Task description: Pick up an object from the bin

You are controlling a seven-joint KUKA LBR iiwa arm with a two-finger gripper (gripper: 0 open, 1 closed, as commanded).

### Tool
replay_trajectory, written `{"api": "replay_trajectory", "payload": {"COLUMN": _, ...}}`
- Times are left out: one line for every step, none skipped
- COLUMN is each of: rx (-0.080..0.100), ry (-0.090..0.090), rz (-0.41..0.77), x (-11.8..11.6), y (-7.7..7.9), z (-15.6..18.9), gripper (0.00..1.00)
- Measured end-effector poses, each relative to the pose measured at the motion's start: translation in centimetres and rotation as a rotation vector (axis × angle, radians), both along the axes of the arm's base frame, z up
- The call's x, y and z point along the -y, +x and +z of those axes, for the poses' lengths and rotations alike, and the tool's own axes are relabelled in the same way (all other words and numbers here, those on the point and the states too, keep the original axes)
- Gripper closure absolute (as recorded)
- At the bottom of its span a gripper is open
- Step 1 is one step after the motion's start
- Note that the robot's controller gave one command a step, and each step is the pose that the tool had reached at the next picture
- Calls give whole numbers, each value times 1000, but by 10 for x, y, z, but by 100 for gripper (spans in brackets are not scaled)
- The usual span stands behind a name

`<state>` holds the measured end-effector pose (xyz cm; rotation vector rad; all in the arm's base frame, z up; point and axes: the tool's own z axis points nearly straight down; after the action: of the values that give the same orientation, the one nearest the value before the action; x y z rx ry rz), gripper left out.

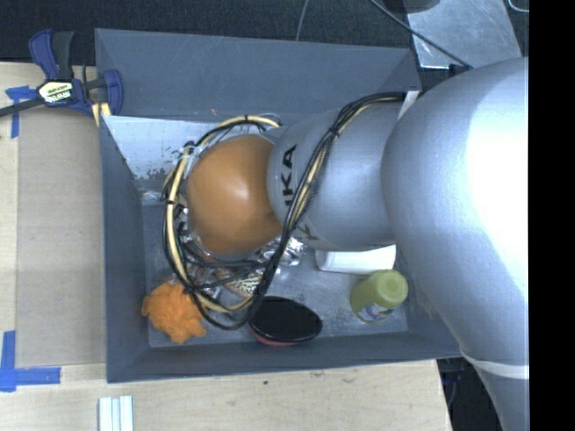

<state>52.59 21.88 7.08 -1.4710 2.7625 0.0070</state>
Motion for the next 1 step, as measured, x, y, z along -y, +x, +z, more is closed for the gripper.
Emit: {"api": "replay_trajectory", "payload": {"rx": -1, "ry": -1, "rz": 0, "x": 0, "y": 0, "z": 0, "gripper": 0}}
